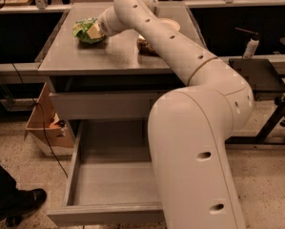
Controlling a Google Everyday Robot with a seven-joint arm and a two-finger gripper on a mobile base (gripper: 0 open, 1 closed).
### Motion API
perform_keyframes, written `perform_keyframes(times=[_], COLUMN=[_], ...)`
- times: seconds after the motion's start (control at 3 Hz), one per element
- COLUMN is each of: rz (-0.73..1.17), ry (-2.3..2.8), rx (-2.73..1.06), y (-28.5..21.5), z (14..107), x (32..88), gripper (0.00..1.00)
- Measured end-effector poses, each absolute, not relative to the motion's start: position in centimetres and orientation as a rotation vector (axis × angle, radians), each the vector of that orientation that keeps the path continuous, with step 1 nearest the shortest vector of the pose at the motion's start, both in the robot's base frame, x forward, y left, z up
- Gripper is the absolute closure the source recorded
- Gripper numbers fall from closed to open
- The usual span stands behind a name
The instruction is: Place green rice chip bag into middle drawer
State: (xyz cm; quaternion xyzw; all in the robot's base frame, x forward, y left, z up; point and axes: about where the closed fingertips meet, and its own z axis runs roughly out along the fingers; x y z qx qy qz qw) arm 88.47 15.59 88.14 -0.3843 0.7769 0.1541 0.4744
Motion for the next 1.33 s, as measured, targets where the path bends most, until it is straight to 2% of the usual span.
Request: perform_keyframes(times=[0.33,0.67,1.33], rz=[0.378,0.37,0.394], ry=[1.857,1.8,1.703], rx=[-0.947,-0.968,-1.112], y=[15.3,14.8,10.0], z=[89.7,91.7,95.9], x=[87.3,85.9,77.9], gripper=[1.0,1.0,1.0])
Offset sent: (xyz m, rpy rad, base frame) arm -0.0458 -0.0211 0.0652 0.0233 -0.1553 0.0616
